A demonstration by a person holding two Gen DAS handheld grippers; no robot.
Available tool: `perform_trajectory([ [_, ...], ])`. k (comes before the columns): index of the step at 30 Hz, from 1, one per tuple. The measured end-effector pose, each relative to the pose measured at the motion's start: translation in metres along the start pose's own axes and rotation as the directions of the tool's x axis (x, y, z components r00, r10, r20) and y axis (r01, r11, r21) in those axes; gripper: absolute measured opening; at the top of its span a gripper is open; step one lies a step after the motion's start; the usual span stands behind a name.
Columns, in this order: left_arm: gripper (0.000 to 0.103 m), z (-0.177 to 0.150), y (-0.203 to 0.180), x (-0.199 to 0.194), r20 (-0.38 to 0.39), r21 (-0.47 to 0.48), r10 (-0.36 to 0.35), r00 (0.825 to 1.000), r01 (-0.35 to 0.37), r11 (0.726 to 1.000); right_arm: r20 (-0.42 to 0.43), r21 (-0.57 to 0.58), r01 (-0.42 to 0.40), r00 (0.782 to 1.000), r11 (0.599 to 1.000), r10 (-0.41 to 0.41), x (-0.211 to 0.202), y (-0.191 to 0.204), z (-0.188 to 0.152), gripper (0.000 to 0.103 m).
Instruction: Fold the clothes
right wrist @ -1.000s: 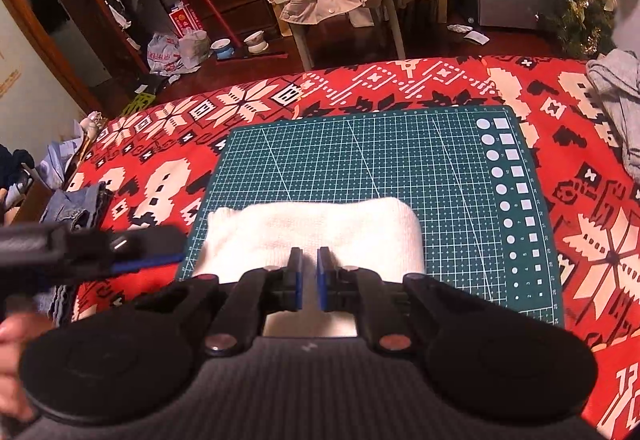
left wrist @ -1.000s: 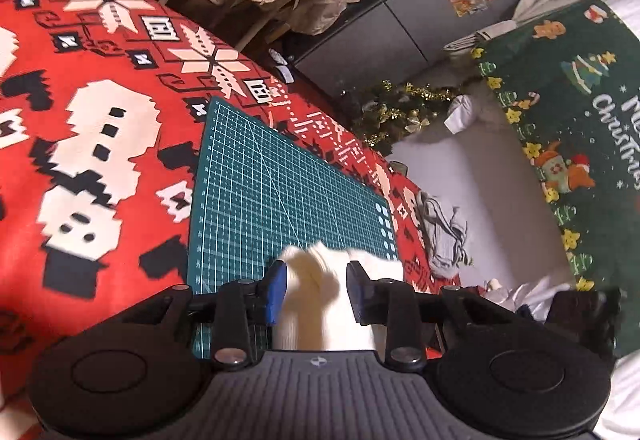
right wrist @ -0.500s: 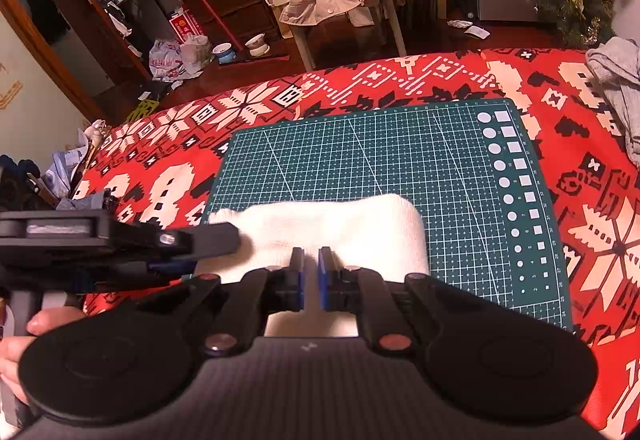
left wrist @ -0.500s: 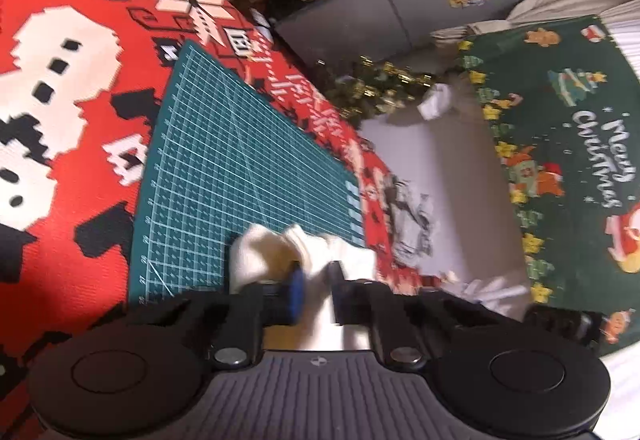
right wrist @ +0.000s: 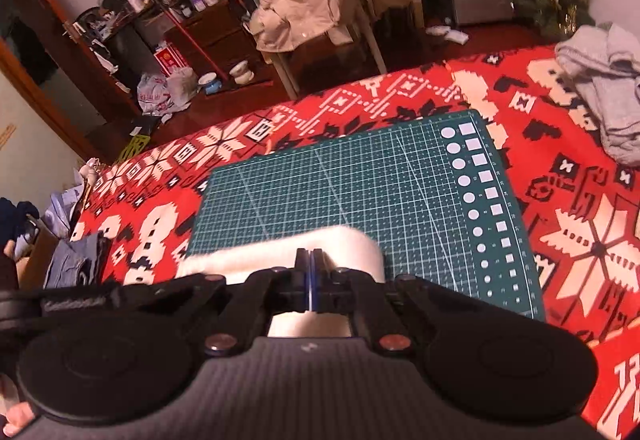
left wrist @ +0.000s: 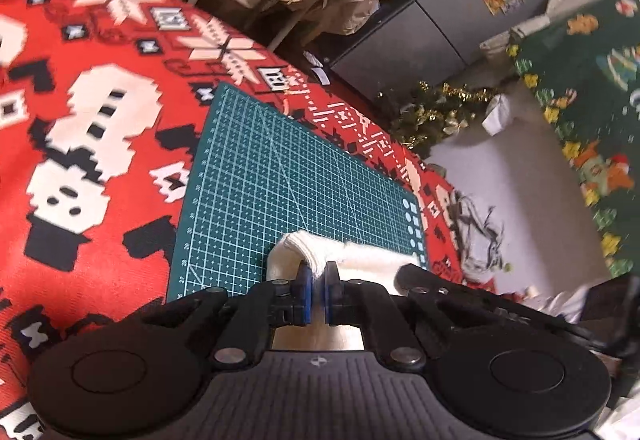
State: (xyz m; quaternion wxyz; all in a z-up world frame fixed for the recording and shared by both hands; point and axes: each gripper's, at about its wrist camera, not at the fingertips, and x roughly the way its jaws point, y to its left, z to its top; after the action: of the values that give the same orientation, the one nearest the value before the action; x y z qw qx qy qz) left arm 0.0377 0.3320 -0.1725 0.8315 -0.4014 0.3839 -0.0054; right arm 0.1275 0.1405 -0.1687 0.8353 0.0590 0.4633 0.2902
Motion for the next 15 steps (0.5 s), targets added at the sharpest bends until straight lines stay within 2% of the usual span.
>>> perform_trajectory([
  [4,0.007,0.001,-0.002,0.001,-0.014,-0.015,-0.009,1.000,0.009,1.000,-0.003,0.016,0.038,0.999,0.999,-0.038,0.009,-0.012,0.007,0.000],
  [6,0.010,0.003,0.000,0.002,-0.028,-0.027,-0.017,0.999,0.017,1.000,0.026,0.024,0.087,0.996,0.996,-0.088,0.002,-0.017,0.011,0.000],
  [9,0.019,0.007,0.004,-0.001,-0.022,-0.055,-0.040,0.999,0.038,0.998,0.036,0.060,0.026,0.999,0.998,-0.028,-0.010,-0.022,0.016,0.000],
  [12,0.023,0.011,0.006,-0.001,-0.008,-0.079,-0.050,0.999,0.049,0.996,0.026,-0.013,-0.075,0.997,0.997,0.075,-0.015,-0.003,0.014,0.001],
  [15,0.021,0.014,0.006,0.002,-0.007,-0.093,-0.045,0.999,0.044,0.995,-0.022,-0.099,-0.118,0.993,0.988,0.116,-0.003,0.022,0.011,0.001],
])
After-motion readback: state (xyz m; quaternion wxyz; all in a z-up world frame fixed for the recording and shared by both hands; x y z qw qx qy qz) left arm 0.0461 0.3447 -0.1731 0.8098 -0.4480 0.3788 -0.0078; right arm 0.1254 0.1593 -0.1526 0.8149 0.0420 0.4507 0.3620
